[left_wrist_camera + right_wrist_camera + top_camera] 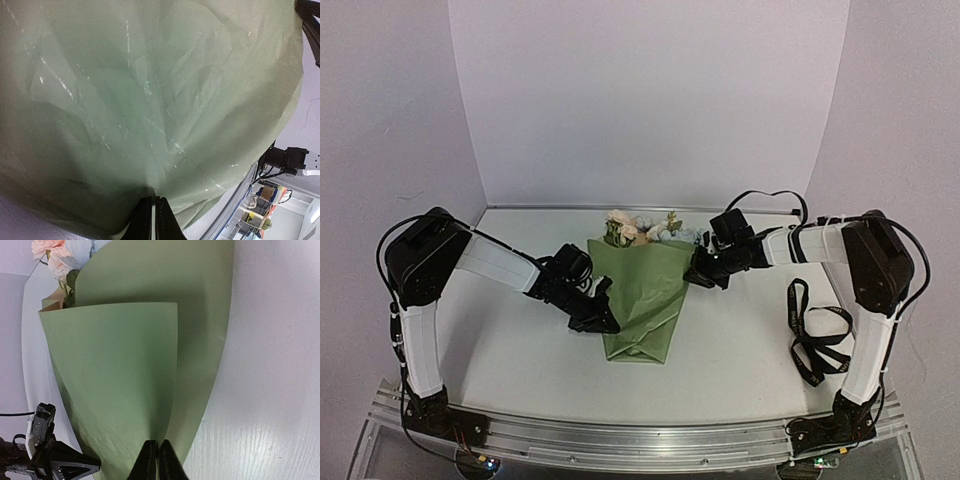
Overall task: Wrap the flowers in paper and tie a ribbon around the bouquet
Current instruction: Press the fold line on the folded wrapping paper.
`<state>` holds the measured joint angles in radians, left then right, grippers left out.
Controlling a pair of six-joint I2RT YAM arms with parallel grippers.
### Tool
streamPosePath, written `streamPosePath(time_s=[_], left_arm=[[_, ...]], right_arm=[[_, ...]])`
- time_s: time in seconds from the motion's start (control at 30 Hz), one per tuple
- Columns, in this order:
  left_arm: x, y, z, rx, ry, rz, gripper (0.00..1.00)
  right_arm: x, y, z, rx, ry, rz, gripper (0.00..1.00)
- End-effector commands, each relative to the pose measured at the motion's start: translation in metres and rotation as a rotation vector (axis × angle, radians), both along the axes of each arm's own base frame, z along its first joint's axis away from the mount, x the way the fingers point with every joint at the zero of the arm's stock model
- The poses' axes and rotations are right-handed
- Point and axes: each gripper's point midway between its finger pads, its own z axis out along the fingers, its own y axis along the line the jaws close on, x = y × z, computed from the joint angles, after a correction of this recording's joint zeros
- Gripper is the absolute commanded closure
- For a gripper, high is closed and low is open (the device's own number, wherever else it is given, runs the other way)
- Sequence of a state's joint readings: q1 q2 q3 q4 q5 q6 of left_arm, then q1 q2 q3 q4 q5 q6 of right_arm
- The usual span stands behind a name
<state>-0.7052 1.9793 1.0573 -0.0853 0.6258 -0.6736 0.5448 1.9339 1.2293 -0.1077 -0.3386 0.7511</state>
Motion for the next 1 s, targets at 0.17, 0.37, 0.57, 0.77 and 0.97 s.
streamPosePath(time_s=[0.17, 0.37, 0.57, 0.77, 0.97], left_arm=[[0.005, 0.003, 0.006, 0.010, -0.020, 0.014, 0.94], [0.008, -0.002, 0.019, -0.016, -0.039, 0.005, 0.94], [0.010, -0.004, 0.025, -0.028, -0.055, -0.007, 0.93], [0.010, -0.005, 0.030, -0.035, -0.070, -0.018, 0.93], [0.004, -0.005, 0.052, -0.072, -0.103, -0.063, 0.86]], right_arm=[[-0.049, -0.001, 0.051, -0.088, 0.000, 0.070, 0.61], [-0.104, 0.030, 0.071, -0.096, -0.018, 0.198, 0.61], [-0.113, 0.093, 0.050, 0.041, 0.073, 0.302, 0.68], [-0.107, 0.110, -0.008, 0.067, 0.160, 0.243, 0.74], [-0.110, 0.089, -0.052, -0.024, 0.212, 0.162, 0.80]])
